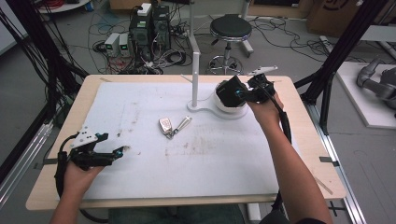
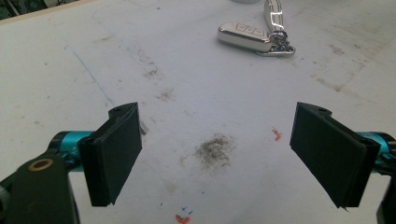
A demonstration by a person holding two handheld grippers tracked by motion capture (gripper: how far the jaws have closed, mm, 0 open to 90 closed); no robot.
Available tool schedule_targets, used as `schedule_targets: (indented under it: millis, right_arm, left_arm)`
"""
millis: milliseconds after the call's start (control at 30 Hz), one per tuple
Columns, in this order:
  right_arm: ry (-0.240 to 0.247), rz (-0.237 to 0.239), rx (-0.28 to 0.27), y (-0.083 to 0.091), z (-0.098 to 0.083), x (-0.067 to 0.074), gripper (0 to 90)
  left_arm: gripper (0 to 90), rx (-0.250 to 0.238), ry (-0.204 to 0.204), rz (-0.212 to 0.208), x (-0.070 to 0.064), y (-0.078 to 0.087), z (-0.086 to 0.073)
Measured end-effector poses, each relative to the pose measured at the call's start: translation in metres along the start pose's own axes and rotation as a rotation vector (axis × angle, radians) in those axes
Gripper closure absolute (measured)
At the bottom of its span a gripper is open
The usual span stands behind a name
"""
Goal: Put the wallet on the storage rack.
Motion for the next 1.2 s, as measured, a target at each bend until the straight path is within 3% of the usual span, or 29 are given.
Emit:
schedule_targets:
  millis: [33, 67, 167, 233, 367, 500, 833, 1067, 1200]
  right_arm:
    - [-0.008, -0.004, -0.004, 0.003, 0.0, 0.0, 41.0]
    - [-0.018, -0.022, -0.077, 0.012, -0.001, 0.003, 41.1]
    - [-0.025, -0.014, -0.061, 0.014, -0.006, 0.007, 39.3]
    - [-0.034, -0.022, -0.103, 0.018, -0.01, 0.012, 39.3]
    - [-0.054, 0.002, -0.124, 0.023, -0.02, 0.024, 38.3]
    - [-0.061, 0.036, -0.136, 0.03, -0.03, 0.035, 35.7]
    - [-0.088, 0.07, -0.163, 0.045, -0.055, 0.06, 30.7]
    - [-0.123, 0.082, -0.185, 0.041, -0.078, 0.076, 24.8]
    - [-0.116, 0.101, -0.161, 0.035, -0.085, 0.085, 21.5]
  left_arm:
    - [16.6, -0.003, 0.0, -0.001, -0.001, 0.0, 0.001]
    - [16.6, -0.004, 0.0, -0.004, -0.001, -0.001, 0.001]
    - [16.6, -0.004, -0.005, -0.007, -0.003, -0.002, 0.003]
    - [16.6, -0.003, -0.011, -0.01, -0.003, -0.002, 0.004]
    - [16.6, -0.009, -0.007, -0.02, -0.004, -0.006, 0.007]
    - [16.6, -0.013, -0.008, -0.027, -0.003, -0.011, 0.011]
    - [16.6, -0.01, -0.016, -0.054, -0.005, -0.025, 0.018]
    - [16.6, -0.014, -0.015, -0.059, -0.004, -0.027, 0.02]
    - [16.6, -0.016, -0.012, -0.062, -0.005, -0.028, 0.02]
Point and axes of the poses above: each handheld gripper's, and its own axes: y roughly backward along the jaws, z roughly out of its top, x roughly to its left, the point moved 8 cm from there along -y, roughly forward along the jaws, and after that the axes turned 14 degrees about y, right-handed, at the moved point
